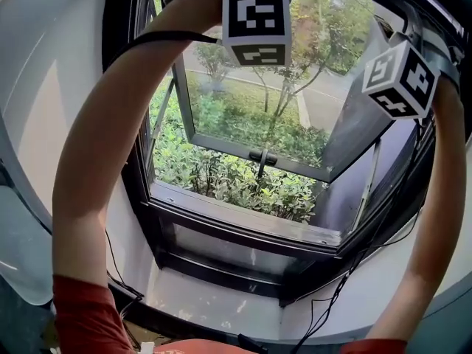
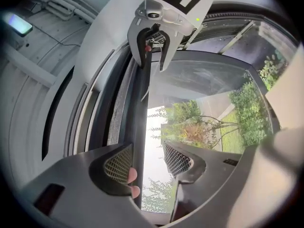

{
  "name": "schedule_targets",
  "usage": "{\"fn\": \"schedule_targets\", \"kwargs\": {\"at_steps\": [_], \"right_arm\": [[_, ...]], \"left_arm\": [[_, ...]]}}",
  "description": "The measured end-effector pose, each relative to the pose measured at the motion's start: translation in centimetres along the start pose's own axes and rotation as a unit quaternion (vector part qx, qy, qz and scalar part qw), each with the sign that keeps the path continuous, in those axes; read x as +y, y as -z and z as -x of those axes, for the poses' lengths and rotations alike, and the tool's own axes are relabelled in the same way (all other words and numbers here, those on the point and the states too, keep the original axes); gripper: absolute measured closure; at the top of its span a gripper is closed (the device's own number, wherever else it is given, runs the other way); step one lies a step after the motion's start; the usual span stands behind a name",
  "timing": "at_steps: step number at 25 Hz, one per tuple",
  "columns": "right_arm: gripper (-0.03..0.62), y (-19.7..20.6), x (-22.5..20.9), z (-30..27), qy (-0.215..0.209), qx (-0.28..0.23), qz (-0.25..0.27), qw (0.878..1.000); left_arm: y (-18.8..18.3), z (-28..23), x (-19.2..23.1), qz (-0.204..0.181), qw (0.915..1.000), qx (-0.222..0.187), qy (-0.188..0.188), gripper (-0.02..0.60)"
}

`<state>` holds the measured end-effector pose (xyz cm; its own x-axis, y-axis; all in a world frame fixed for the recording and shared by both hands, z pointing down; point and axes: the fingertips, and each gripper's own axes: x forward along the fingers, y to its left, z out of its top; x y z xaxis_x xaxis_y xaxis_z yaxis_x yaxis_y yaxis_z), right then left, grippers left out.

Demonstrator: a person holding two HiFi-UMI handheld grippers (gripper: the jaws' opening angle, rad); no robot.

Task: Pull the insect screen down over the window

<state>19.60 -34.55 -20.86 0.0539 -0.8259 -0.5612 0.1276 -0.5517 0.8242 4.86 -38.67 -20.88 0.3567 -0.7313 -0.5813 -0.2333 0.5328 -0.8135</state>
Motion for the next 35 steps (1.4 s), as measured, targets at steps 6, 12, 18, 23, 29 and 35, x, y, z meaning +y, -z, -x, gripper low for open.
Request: {"fn": "schedule_targets", "kwargs": {"at_steps": [6,12,18,23,29,35], "right_arm": [[0.408,0.0,1.4,1.5,-0.005,-0.008,-0.002,1.000],[0.413,-0.3,3.2,2.5,-0.029,-0.012,-0.003,1.000],[0.414,-0.4,4.9,4.1,-0.037,-0.017,0.003,0.999],[0.416,-0.5,6.3,5.1,-0.052,-0.014,0.001,0.999],[0.416,-0.8,8.2,6.4,-0.050,-0.018,0.015,0.998],[0.418,-1.0,10.0,7.8,-0.064,-0.016,0.014,0.998]], "left_arm": [[-0.6,1.6,-1.2,0.006,0.9999,-0.011,0.006,0.379],[-0.6,2.8,-3.1,0.011,0.9994,-0.015,0.029,0.379],[-0.5,4.3,-4.8,-0.001,0.9990,-0.010,0.044,0.380],[-0.5,5.3,-6.2,-0.008,0.9982,-0.004,0.060,0.379],[-0.5,6.9,-8.3,0.001,0.9969,-0.012,0.078,0.380],[-0.5,8.2,-9.7,-0.012,0.9969,-0.006,0.077,0.379]]}}
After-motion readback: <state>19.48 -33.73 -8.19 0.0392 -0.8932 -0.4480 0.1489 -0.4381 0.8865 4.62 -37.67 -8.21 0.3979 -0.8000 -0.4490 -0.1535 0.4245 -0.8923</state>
